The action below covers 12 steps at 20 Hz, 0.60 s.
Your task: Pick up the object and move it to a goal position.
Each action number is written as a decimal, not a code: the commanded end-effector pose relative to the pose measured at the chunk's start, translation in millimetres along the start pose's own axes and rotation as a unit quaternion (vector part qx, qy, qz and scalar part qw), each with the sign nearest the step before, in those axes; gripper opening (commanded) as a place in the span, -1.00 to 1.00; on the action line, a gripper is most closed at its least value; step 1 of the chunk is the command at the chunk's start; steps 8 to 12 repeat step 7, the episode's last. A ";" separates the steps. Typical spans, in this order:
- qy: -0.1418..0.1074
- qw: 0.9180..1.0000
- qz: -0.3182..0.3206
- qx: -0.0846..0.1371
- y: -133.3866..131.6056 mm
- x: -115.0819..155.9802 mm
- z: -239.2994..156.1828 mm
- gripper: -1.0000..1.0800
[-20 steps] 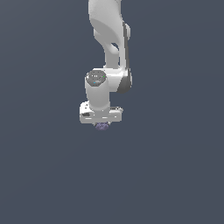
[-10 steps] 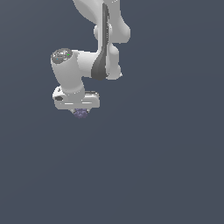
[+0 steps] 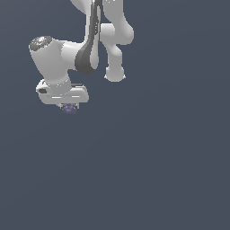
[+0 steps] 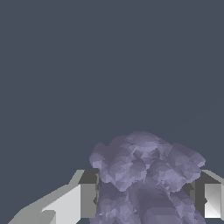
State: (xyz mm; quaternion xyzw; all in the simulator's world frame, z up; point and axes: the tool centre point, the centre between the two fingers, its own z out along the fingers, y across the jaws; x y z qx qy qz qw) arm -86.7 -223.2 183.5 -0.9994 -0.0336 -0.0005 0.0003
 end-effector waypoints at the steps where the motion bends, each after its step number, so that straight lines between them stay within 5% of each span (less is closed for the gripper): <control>1: 0.000 1.000 -0.001 0.000 5.9 -2.3 -3.2 -1.00; 12: 0.000 1.000 -0.001 0.000 4.9 -0.4 -2.3 -1.00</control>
